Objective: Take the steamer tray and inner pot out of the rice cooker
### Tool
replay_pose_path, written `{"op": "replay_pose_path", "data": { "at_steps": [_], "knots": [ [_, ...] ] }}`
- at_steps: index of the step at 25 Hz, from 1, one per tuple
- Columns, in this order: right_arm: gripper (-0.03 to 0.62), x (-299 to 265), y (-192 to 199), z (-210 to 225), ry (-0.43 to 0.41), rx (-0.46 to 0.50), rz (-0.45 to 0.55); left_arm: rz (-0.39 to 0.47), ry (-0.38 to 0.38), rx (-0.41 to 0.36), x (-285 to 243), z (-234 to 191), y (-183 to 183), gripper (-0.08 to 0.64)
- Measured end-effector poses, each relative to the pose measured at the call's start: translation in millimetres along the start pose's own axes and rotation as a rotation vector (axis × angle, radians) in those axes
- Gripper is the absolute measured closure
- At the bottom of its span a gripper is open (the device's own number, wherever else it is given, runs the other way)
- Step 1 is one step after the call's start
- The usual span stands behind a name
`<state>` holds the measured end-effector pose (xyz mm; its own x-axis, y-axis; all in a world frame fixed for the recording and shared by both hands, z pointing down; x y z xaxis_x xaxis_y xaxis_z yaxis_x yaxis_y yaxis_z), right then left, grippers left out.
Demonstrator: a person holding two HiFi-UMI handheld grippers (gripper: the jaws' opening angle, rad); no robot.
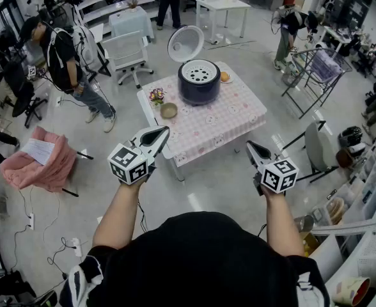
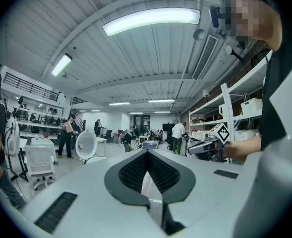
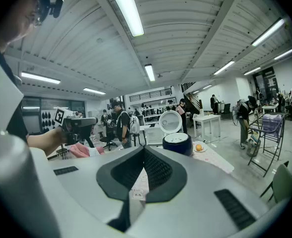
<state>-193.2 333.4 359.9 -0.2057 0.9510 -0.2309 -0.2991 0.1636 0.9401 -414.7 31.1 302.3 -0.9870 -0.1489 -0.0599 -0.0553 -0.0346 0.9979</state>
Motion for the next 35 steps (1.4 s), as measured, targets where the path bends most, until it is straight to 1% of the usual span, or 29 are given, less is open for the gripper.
{"op": "replay_pose_path", "data": {
  "at_steps": [5,8,10,13,18,19,20,23,24,25,27,30,35],
  "knots": [
    [0.589,-11.4,-1.8,-2.2,0.013,0.040,-0.016,-0.016,-0.017,0.010,4.1,-11.4,6.5,0.541],
    [0.589,-15.4,-2.3,-0.5,0.024,0.042,-0.011,-0.028,-0.022,0.020,3.4,-15.9,13.7,0.541],
    [0.588,-17.5,-3.6,1.0,0.046,0.044,-0.001,-0.024,-0.008,0.024,2.0,-18.5,15.7,0.541],
    [0.588,-26.5,-8.4,-0.8,0.081,0.080,-0.001,0.013,0.030,0.031,3.5,-24.8,13.2,0.540],
    [0.576,-38.4,-9.4,-6.3,0.117,0.110,0.000,0.010,0.039,0.024,7.4,-37.9,16.1,0.537],
    [0.564,-39.3,-9.2,-5.8,0.128,0.112,0.000,0.006,0.042,0.025,6.9,-39.8,17.1,0.529],
    [0.533,-39.9,-9.0,-5.2,0.139,0.113,-0.001,-0.003,0.046,0.026,6.3,-40.8,18.2,0.507],
    [0.362,-40.7,-9.1,-3.4,0.165,0.117,0.003,-0.047,0.047,0.014,4.1,-41.9,22.2,0.385],
    [0.320,-40.4,-9.5,-2.7,0.169,0.118,0.008,-0.059,0.043,0.006,3.4,-42.5,23.0,0.350],
    [0.297,-39.9,-10.6,-2.3,0.173,0.120,0.013,-0.066,0.038,0.001,2.9,-43.5,23.3,0.328],
    [0.282,-39.4,-13.9,-2.8,0.177,0.127,0.019,-0.067,0.031,0.002,2.5,-46.8,22.6,0.305],
    [0.281,-40.9,-14.6,-4.1,0.183,0.130,0.019,-0.067,0.033,0.009,1.5,-51.1,23.9,0.301],
    [0.282,-42.0,-3.9,3.7,0.192,0.104,-0.005,-0.073,0.044,0.027,-3.4,-51.1,33.7,0.301]
  ]
}}
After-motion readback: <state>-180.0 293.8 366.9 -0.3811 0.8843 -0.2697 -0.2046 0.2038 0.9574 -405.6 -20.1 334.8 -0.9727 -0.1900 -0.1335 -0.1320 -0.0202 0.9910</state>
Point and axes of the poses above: the fingertips, and each gripper's own axes: x backward along the fingers, z to its right, y out of its underside, the point moved 8 cm from there along x, backward along the fingers, and after that the axes turned 4 degrees about -x, right-handed, at the moved point
